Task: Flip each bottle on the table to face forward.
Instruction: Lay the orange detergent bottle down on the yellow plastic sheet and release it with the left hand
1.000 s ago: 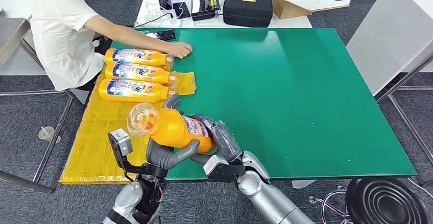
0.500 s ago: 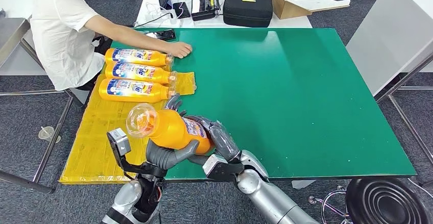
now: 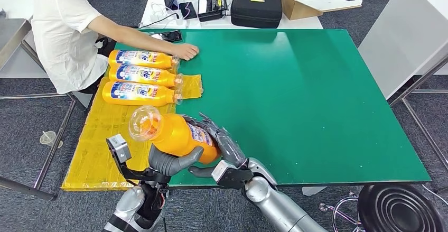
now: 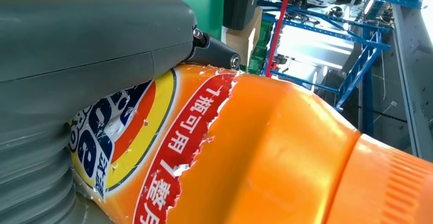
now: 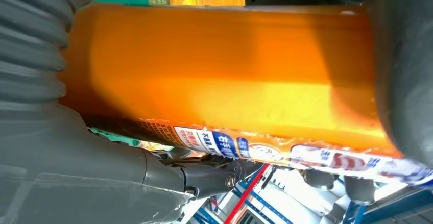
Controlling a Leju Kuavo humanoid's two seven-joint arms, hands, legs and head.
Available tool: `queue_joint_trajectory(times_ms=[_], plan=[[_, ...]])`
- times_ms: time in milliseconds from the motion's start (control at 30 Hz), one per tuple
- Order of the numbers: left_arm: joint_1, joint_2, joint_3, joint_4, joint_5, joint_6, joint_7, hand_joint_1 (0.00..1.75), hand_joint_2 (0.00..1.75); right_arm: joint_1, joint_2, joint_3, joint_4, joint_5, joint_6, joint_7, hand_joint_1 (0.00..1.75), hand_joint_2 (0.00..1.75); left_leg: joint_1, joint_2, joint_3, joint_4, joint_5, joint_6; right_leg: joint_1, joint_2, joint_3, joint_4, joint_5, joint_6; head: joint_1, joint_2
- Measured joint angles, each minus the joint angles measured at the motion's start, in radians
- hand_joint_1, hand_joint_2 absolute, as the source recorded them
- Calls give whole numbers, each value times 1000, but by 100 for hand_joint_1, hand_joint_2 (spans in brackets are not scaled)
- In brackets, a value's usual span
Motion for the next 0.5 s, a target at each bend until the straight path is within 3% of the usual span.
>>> queue_joint_trajectory(times_ms=[333,400,500], plan=[[16,-11,4,-39,17,79,14,175,175,51,23,-12,-48,80,-286,1,0,0,0,0,0,0,0,0,0,0,0,0,0,0,0,0],[17,-15,11,-46,22,139,20,175,175,60,23,-12,-61,88,-378,0,0,0,0,0,0,0,0,0,0,0,0,0,0,0,0,0],[17,-21,44,-50,57,315,37,175,175,78,23,-12,-89,105,-565,0,0,0,0,0,0,0,0,0,0,0,0,0,0,0,0,0]])
